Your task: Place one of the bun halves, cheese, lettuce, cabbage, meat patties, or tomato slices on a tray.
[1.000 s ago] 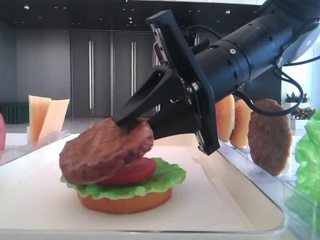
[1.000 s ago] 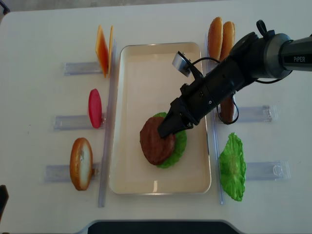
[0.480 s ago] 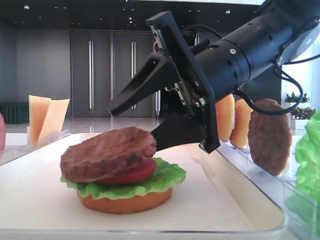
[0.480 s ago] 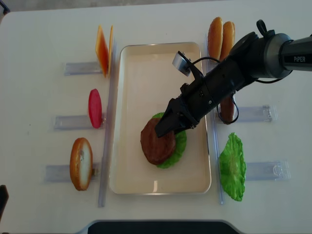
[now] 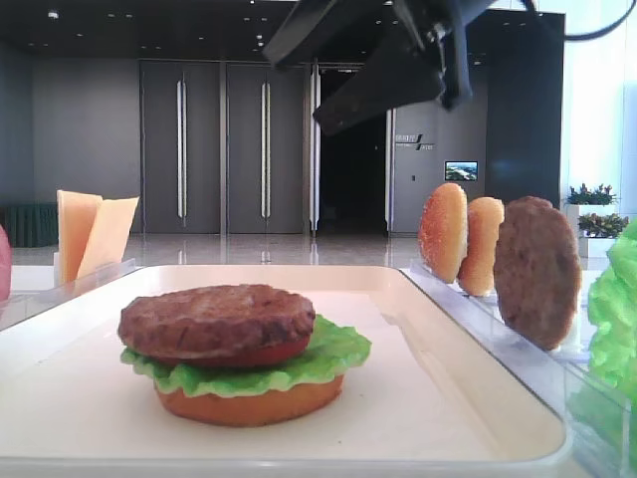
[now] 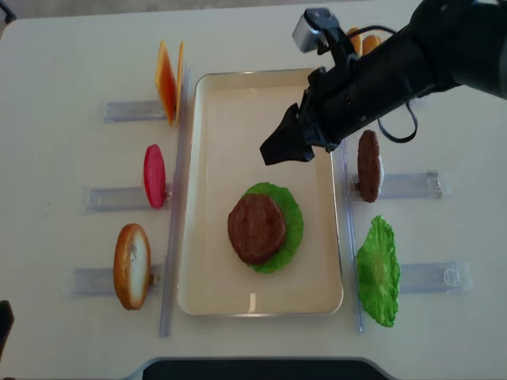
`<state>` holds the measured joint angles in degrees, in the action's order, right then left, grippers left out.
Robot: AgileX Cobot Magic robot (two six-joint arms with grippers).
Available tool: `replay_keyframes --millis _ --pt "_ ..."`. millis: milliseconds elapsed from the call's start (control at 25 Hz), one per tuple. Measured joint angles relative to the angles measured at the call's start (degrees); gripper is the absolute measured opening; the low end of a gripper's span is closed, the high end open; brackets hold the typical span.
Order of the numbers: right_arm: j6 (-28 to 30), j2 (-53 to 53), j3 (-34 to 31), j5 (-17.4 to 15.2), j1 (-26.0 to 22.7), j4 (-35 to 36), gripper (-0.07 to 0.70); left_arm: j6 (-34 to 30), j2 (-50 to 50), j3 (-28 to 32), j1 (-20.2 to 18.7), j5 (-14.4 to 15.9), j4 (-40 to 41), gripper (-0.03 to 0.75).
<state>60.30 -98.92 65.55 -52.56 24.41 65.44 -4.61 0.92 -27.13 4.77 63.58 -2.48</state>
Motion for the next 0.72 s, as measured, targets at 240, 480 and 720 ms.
replay_keyframes --millis 240,480,720 --pt "-9.9 9.2 0.0 1.1 0.0 -14.5 0.433 0.0 0.0 0.0 0.0 0.0 0.0 0.219" --pt "-33.2 14.5 0.0 -2.3 0.0 -42.5 0.431 0.0 0.0 0.0 0.0 0.0 0.0 0.219" --pt "-53.9 15.4 0.2 -12.1 0.0 -64.3 0.387 0.0 0.0 0.0 0.0 0.0 0.0 0.219"
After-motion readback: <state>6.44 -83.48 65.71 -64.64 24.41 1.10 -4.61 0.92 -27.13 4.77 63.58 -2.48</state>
